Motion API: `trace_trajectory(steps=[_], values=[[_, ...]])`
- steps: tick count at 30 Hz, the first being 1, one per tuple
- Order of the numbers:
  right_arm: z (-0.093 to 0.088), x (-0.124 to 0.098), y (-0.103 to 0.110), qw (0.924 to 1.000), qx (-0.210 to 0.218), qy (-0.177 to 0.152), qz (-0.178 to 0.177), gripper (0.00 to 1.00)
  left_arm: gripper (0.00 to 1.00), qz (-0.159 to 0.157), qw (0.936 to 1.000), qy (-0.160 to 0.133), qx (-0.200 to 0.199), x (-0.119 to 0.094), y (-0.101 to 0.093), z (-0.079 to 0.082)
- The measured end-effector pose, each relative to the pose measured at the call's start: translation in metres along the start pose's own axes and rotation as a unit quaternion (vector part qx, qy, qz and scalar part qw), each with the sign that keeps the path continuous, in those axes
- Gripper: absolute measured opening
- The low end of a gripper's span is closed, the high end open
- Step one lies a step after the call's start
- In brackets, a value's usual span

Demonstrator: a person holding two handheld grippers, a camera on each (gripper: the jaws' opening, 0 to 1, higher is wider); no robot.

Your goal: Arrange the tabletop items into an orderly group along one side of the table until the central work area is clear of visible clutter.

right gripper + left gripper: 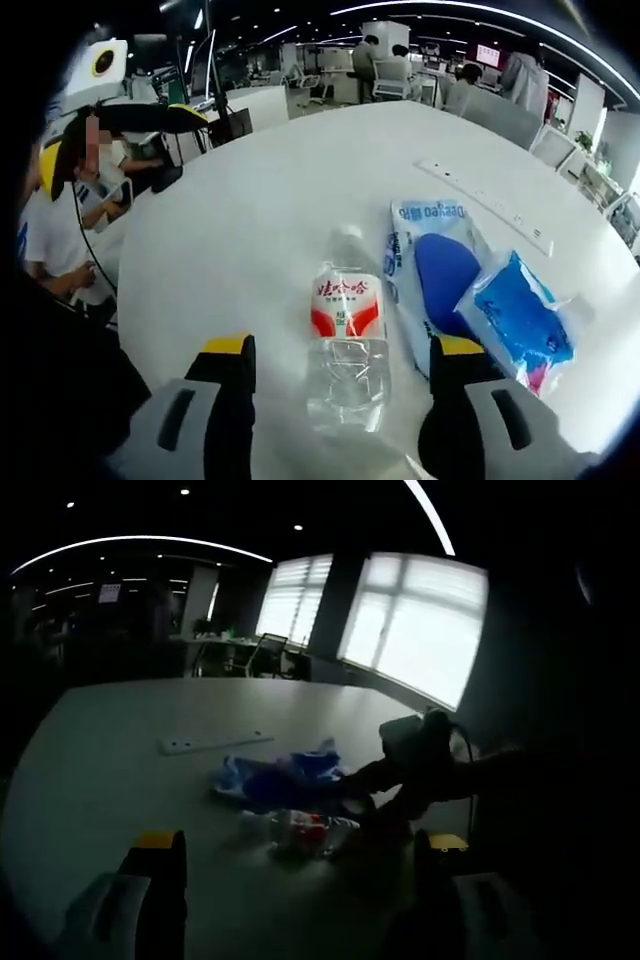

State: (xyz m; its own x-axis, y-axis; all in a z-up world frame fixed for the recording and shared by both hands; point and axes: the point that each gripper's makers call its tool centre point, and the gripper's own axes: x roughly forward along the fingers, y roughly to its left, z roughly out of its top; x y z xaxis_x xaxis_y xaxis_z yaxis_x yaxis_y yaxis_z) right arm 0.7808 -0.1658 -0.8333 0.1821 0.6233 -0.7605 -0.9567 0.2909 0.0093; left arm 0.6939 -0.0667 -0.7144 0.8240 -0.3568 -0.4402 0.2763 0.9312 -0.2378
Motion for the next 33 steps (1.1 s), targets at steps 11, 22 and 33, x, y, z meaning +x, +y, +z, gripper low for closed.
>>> trace_trajectory(steps=[11,22,33], values=[[-0.009,0.021,-0.002,0.9997,-0.004,0.024,0.002,0.60,0.95,0.004,1.0000,-0.004,0.000,0.001,0.004,0.001],[-0.008,0.032,-0.004,0.9993,-0.009,0.036,0.007,0.53,0.96,0.005,1.0000,-0.006,0.001,0.003,0.009,0.006],[-0.013,0.042,0.000,0.9988,-0.019,0.044,0.011,0.43,0.95,0.009,1.0000,0.000,-0.001,0.004,0.014,0.005]])
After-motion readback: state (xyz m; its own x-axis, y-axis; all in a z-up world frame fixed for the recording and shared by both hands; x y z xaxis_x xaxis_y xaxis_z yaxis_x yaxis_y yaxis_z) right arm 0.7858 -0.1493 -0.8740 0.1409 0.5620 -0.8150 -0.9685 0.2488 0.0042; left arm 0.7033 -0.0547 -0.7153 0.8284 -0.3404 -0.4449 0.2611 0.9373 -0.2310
